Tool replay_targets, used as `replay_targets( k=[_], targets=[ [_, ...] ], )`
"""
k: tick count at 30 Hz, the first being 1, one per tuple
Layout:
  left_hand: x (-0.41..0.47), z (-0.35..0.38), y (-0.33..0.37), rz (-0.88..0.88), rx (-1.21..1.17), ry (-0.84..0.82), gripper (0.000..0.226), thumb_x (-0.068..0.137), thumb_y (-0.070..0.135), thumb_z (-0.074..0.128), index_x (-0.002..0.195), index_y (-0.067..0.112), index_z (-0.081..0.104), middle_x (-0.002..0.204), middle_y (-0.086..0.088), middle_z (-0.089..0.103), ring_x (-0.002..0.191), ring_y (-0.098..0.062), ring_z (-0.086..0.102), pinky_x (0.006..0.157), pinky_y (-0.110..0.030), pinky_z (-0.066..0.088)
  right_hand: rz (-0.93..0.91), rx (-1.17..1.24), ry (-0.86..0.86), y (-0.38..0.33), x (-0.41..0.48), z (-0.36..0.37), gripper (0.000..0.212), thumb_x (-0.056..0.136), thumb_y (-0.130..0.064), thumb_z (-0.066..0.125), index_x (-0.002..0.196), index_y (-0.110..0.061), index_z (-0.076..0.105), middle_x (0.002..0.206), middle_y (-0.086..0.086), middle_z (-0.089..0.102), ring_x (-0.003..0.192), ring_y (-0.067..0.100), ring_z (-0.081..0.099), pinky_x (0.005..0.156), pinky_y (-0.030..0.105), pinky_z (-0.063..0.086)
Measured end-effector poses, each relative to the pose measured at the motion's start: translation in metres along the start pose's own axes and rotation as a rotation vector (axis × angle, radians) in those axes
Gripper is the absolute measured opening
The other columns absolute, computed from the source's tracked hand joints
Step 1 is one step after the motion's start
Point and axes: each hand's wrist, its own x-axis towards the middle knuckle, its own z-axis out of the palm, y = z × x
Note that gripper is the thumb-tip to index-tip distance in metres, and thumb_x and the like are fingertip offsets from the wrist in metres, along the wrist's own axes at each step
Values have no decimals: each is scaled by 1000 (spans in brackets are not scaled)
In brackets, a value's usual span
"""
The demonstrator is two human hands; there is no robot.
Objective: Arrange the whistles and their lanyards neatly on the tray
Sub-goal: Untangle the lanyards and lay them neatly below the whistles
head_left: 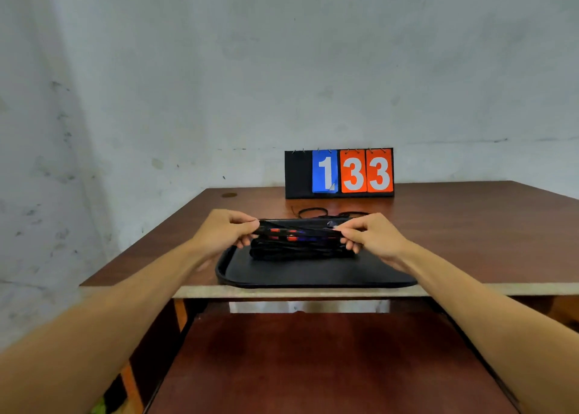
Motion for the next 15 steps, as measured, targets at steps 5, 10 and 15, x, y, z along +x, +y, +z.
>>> replay_targets(
  k=[5, 10, 15],
  targets=[
    [4, 4, -15, 16, 219, -6, 10, 87, 12, 66, 82, 12, 75, 64, 4, 70, 49, 2, 57, 49, -9, 42, -26, -300, -71, 13, 5, 5, 18, 95, -9, 51, 104, -17, 65, 80, 0, 65, 65, 5, 58, 58, 13, 44],
    [-2, 6, -33, 83, 382, -5, 7, 81, 15, 72, 83, 19, 78, 76, 5, 73, 70, -3, 65, 63, -12, 44, -165, -462, -115, 25, 1, 11, 11, 93, -8, 52, 89, -18, 52, 69, -8, 60, 67, 8, 56, 66, 22, 43],
    [1, 12, -46, 109, 314, 77, 14, 77, 11, 76, 80, 24, 77, 70, -2, 73, 63, -6, 63, 63, -13, 47, -176, -478, -56, 29, 4, 14, 7, 92, -12, 57, 87, -16, 56, 81, -2, 64, 76, 15, 59, 69, 24, 45]
  ],
)
